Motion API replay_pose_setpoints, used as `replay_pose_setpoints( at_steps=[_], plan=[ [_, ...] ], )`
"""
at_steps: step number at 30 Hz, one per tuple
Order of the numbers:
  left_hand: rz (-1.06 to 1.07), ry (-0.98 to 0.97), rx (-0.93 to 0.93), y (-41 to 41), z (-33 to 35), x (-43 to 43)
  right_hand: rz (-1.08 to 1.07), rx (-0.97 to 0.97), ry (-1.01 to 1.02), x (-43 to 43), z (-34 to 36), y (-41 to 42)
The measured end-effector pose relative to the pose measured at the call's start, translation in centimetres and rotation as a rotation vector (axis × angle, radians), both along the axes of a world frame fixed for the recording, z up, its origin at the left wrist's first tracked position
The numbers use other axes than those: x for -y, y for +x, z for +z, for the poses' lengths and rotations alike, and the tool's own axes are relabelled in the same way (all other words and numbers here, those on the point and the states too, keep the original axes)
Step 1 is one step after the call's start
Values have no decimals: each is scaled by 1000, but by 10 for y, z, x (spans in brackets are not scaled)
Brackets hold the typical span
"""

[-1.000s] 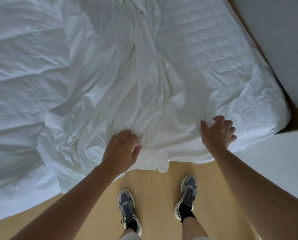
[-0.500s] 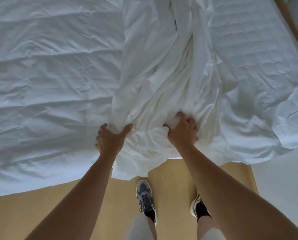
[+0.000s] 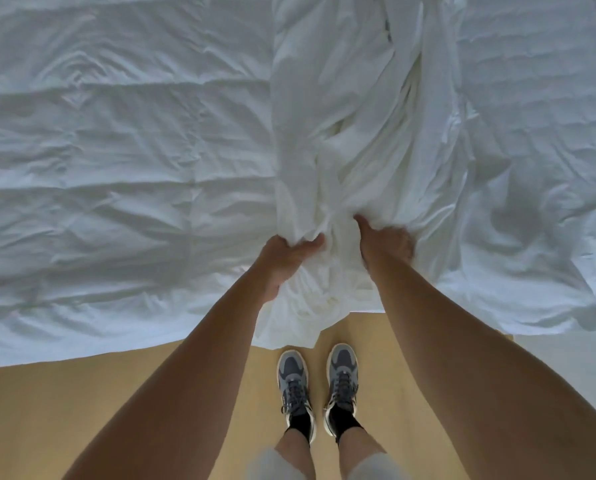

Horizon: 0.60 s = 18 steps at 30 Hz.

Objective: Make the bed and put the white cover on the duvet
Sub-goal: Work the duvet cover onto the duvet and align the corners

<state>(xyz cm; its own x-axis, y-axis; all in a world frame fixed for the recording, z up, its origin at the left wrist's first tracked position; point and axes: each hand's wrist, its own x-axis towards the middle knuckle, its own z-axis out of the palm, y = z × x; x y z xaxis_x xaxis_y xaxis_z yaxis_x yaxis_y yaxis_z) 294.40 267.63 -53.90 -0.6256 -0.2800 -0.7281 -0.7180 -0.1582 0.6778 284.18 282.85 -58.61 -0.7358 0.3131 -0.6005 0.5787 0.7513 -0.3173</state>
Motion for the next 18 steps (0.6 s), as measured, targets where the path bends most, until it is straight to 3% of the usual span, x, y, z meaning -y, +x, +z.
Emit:
replay_pose_setpoints(
  at_steps=[4, 7, 18],
  plan=[
    [185, -187, 48, 8, -3, 20, 92, -21, -50, -9, -1, -10],
    [346, -213, 10, 15, -4, 44, 86, -52, -27, -12, 4, -12],
    [482, -357, -23, 63, -9, 167, 87, -217, 136, 9, 30, -34]
  ],
)
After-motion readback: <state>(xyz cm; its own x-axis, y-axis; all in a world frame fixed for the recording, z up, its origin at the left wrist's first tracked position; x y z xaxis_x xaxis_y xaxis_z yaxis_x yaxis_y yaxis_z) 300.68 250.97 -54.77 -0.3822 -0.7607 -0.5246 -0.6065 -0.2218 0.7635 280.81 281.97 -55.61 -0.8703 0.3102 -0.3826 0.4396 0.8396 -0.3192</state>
